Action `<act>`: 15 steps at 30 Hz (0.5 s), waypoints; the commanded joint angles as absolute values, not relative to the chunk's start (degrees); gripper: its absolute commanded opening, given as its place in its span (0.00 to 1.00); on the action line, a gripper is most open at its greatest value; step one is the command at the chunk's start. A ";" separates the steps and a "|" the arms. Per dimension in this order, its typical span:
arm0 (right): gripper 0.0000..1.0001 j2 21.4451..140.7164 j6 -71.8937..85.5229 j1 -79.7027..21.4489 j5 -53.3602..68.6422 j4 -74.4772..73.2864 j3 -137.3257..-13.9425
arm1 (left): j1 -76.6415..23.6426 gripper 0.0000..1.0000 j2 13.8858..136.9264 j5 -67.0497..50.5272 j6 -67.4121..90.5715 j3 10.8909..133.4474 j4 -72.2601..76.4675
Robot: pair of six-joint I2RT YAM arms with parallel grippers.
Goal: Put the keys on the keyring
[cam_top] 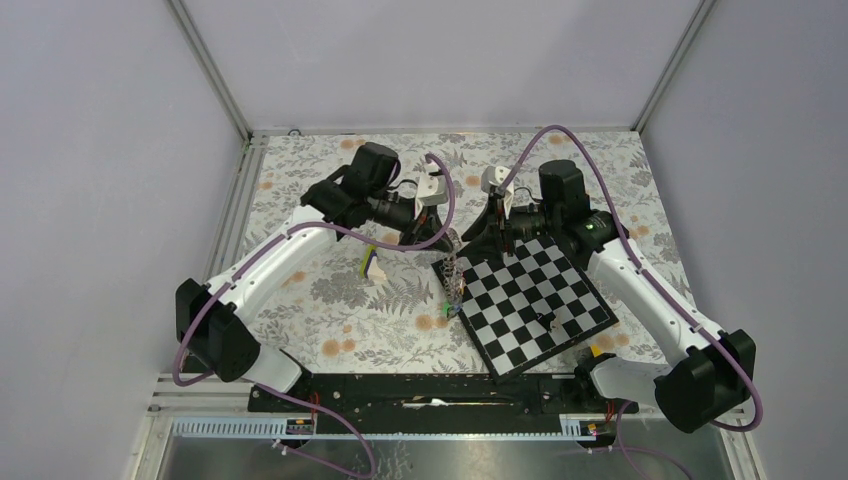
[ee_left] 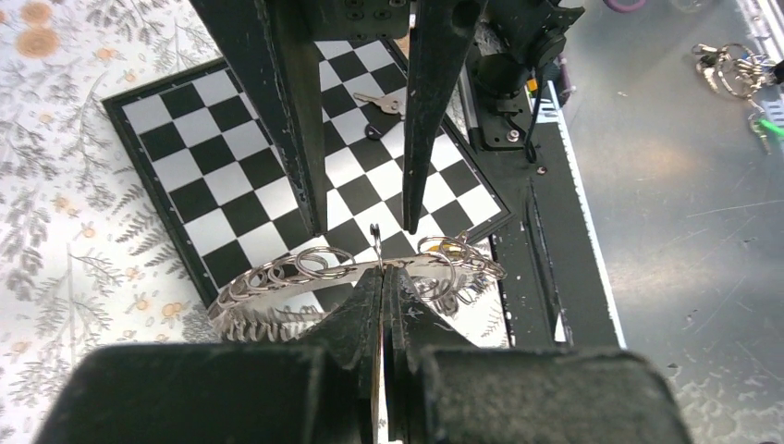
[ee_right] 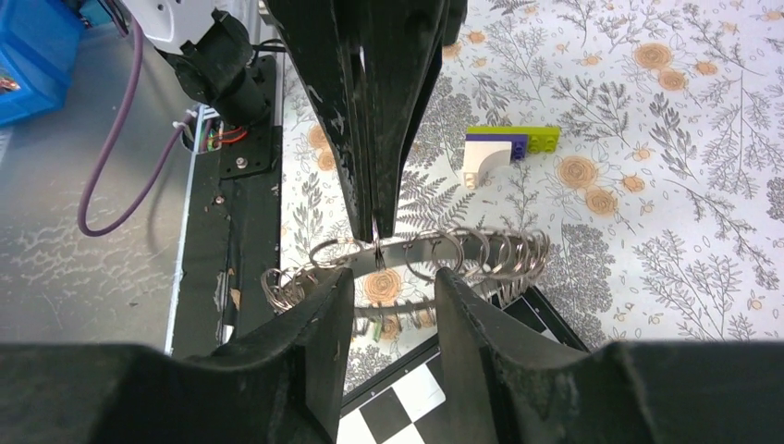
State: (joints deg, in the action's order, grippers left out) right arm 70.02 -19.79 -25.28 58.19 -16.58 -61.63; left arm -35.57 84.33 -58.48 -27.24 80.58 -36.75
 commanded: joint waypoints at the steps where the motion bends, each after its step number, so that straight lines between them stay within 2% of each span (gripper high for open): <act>1: 0.43 70.20 -16.56 -24.96 61.25 -12.87 -63.09 | -35.85 0.00 82.26 -62.90 -21.76 79.18 -28.07; 9: 0.22 70.54 -15.91 -24.96 61.85 -11.47 -61.75 | -35.77 0.00 82.27 -63.17 -19.27 78.11 -25.34; 13: 0.00 70.72 -16.70 -25.05 60.82 -12.72 -62.26 | -35.78 0.00 82.18 -63.36 -19.03 77.43 -24.65; 15: 0.00 70.84 -19.27 -25.36 58.28 -16.74 -64.33 | -35.77 0.02 82.13 -62.88 -19.56 77.02 -24.52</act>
State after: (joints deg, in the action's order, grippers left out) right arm 70.43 -16.64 -25.28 59.66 -14.09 -61.58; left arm -35.55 84.33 -59.96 -20.03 77.21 -28.99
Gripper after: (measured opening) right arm 0.022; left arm 0.010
